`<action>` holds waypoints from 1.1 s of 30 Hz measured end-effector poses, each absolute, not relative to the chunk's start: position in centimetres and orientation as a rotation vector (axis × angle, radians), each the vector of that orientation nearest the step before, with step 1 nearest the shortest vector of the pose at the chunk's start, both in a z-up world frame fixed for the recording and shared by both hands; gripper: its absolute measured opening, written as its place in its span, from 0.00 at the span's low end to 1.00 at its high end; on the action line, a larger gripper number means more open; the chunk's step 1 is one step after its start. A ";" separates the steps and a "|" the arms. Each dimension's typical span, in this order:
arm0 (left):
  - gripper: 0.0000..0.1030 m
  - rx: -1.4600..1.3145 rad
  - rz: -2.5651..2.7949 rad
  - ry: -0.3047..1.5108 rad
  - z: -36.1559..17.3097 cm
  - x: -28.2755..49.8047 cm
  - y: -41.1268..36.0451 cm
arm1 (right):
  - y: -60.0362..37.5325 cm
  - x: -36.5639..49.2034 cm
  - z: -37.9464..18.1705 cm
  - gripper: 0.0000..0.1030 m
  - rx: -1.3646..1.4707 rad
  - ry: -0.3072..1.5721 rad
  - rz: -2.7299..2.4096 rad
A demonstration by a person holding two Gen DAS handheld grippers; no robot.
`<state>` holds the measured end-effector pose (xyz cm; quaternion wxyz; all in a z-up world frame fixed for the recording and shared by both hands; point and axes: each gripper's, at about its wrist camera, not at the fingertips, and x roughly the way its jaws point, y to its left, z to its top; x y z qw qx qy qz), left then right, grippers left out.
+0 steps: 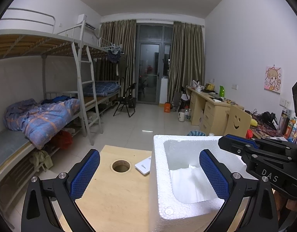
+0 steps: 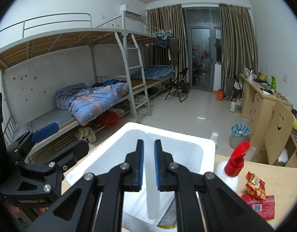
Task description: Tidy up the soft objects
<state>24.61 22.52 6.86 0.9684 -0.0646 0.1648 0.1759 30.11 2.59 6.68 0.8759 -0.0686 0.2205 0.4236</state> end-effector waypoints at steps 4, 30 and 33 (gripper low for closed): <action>1.00 -0.133 0.352 0.333 6.8 24.7 22.6 | 2.3 30.1 6.7 0.23 -0.136 0.460 0.884; 1.00 -0.143 0.342 0.317 7.1 23.8 22.1 | 0.3 29.6 7.7 0.78 -0.083 0.418 0.834; 1.00 -0.146 0.344 0.305 7.5 22.9 21.8 | -0.3 29.1 8.1 0.82 -0.077 0.413 0.818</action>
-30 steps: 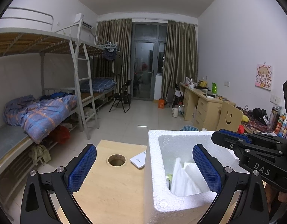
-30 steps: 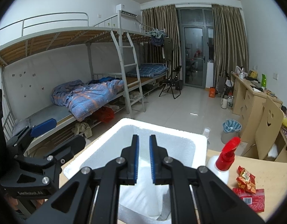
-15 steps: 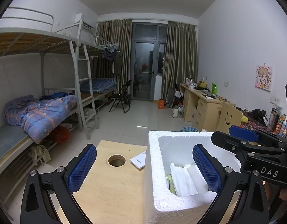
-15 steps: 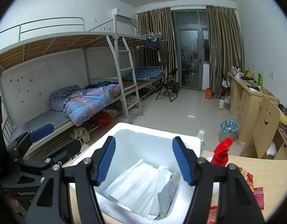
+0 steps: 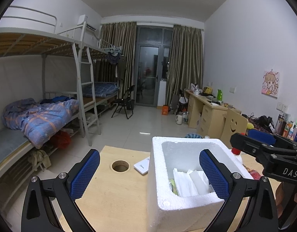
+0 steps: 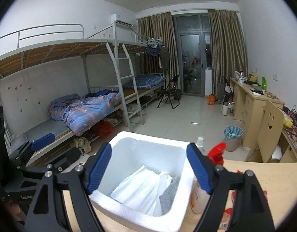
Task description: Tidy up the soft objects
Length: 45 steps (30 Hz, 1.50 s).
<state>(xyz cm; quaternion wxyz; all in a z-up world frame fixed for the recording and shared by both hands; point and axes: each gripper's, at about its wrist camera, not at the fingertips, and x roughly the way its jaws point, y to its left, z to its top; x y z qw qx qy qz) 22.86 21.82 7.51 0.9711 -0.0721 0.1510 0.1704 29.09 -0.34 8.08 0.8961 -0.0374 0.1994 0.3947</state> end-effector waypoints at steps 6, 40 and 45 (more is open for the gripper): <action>1.00 -0.138 0.346 0.289 8.2 20.9 20.9 | -1.8 27.4 9.0 0.93 -0.059 0.393 0.798; 1.00 -0.120 0.303 0.215 11.1 10.1 12.5 | -10.7 17.9 9.6 1.00 -0.035 0.284 0.732; 1.00 -0.118 0.265 0.217 10.9 9.1 11.2 | -11.7 16.8 9.4 1.00 -0.034 0.262 0.718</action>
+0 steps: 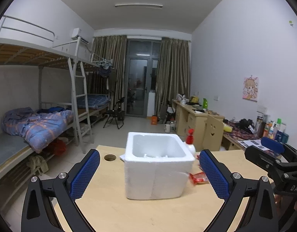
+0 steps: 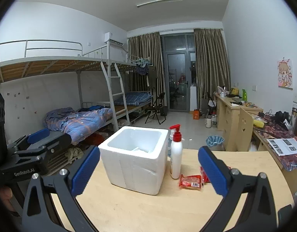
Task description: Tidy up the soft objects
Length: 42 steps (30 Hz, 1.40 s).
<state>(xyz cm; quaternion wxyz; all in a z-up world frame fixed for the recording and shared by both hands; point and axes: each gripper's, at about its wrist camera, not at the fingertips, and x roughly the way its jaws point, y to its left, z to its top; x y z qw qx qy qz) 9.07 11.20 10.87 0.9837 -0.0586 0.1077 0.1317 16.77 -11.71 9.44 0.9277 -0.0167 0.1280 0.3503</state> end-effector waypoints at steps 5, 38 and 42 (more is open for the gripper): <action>1.00 -0.104 0.252 0.195 10.4 7.3 9.9 | -12.8 16.0 8.8 1.00 -0.014 0.255 0.722; 1.00 -0.115 0.178 0.222 2.5 5.8 7.4 | -16.9 11.5 1.4 1.00 -0.021 0.223 0.650; 1.00 -0.110 0.168 0.241 1.4 6.0 6.9 | -17.2 11.4 1.0 1.00 -0.008 0.233 0.649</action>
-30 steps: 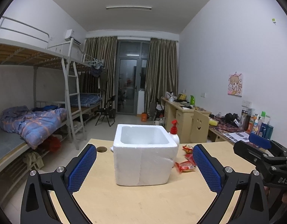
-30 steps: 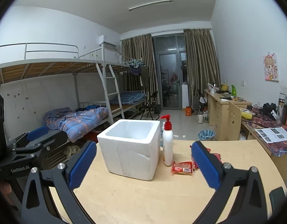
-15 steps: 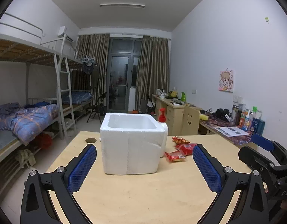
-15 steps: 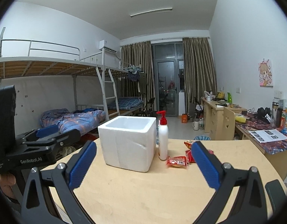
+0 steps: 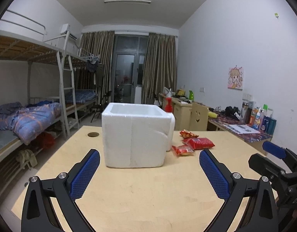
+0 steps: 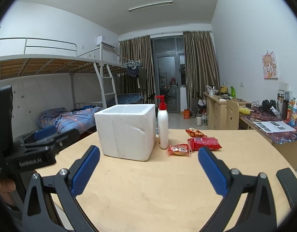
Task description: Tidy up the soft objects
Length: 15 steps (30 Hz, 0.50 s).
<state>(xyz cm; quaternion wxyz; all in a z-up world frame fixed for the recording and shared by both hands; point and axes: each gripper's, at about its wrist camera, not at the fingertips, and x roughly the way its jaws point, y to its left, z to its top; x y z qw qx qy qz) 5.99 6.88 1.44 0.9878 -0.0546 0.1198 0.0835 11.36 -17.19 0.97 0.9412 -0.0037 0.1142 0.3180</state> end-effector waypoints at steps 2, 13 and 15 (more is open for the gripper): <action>1.00 -0.107 0.162 0.246 1.1 6.1 6.7 | -17.2 11.2 0.8 1.00 -0.013 0.235 0.644; 1.00 -0.122 0.162 0.286 0.4 7.9 7.1 | -17.0 12.6 0.2 1.00 -0.003 0.278 0.614; 1.00 -0.116 0.163 0.290 0.3 8.2 7.2 | -16.9 12.8 0.1 1.00 -0.005 0.283 0.611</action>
